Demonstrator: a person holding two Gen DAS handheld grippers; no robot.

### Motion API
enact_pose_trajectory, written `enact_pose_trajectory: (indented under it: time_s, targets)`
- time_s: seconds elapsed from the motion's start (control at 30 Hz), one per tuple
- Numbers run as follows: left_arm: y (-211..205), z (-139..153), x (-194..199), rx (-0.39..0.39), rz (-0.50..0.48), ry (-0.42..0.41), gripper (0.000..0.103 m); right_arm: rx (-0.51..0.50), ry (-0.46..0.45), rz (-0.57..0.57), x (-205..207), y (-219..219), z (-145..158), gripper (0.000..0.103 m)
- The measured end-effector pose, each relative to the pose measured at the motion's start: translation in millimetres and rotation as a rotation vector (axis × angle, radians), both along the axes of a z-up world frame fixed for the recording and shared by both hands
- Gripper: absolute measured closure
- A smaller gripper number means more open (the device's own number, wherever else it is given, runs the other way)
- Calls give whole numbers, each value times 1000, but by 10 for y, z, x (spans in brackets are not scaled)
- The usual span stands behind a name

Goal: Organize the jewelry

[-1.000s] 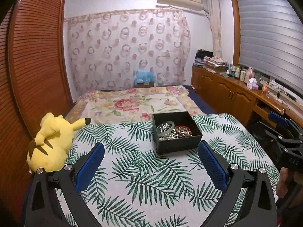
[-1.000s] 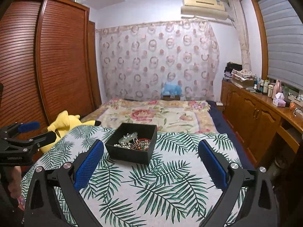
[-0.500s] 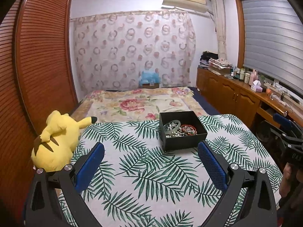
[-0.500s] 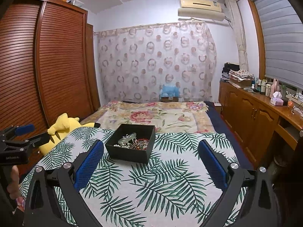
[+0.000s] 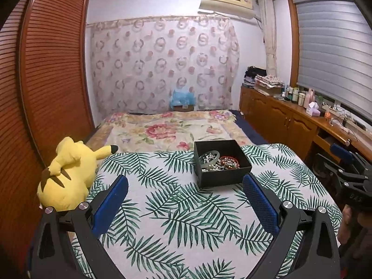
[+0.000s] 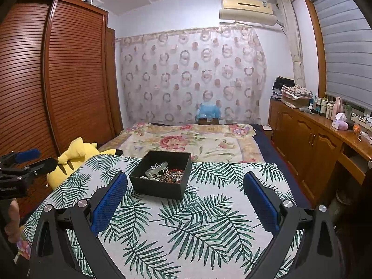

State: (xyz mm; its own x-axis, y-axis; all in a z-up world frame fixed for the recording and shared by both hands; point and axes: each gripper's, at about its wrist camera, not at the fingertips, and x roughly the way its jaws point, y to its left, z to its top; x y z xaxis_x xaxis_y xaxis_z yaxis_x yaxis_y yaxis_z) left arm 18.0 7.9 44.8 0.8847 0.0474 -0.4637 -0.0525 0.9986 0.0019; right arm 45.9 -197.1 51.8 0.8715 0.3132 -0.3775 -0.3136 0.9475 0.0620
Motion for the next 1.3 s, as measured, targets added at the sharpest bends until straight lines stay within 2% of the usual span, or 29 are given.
enact_pose_trajectory:
  time_s: [1.3]
  targets:
    - [-61, 7, -24, 1, -7, -5, 8, 0, 7, 4, 5, 32, -40, 3]
